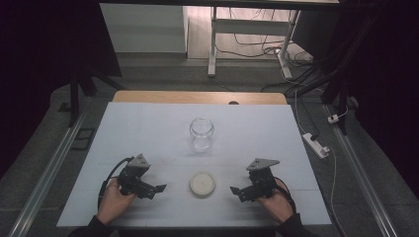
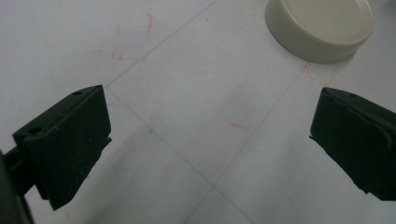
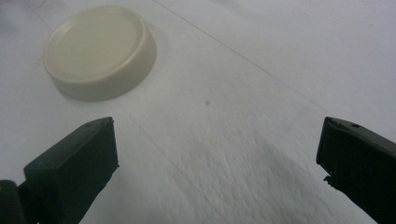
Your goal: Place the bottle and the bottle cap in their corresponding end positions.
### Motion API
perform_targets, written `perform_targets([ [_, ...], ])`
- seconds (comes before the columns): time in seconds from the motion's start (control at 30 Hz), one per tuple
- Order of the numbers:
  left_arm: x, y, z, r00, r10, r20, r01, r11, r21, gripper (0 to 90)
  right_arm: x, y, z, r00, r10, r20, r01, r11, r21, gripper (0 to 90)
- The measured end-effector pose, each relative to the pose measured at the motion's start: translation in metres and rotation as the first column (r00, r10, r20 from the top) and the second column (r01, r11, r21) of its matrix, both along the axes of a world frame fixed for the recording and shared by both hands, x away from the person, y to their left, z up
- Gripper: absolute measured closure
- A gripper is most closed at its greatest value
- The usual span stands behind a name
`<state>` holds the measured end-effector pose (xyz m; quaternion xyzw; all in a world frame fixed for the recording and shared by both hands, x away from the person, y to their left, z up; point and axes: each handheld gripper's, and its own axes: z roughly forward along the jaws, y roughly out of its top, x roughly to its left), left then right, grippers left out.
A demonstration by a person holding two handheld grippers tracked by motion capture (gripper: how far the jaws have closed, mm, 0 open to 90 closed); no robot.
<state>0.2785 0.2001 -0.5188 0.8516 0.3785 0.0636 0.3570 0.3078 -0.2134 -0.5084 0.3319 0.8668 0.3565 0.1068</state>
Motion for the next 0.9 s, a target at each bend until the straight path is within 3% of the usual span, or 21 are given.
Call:
perform_targets([
  [0.37,-0.026,0.029,-0.001,0.9964,0.085,0.001,-0.085,0.9962,-0.02,0.0,-0.019,-0.036,0.004,0.9965,-0.084,0.0,0.084,0.996,0.032,0.0],
  [0.9,-0.07,0.074,-0.007,0.9789,0.204,-0.01,-0.204,0.9774,-0.054,0.0,-0.05,-0.079,0.008,0.9772,-0.212,0.005,0.212,0.976,0.043,0.0],
])
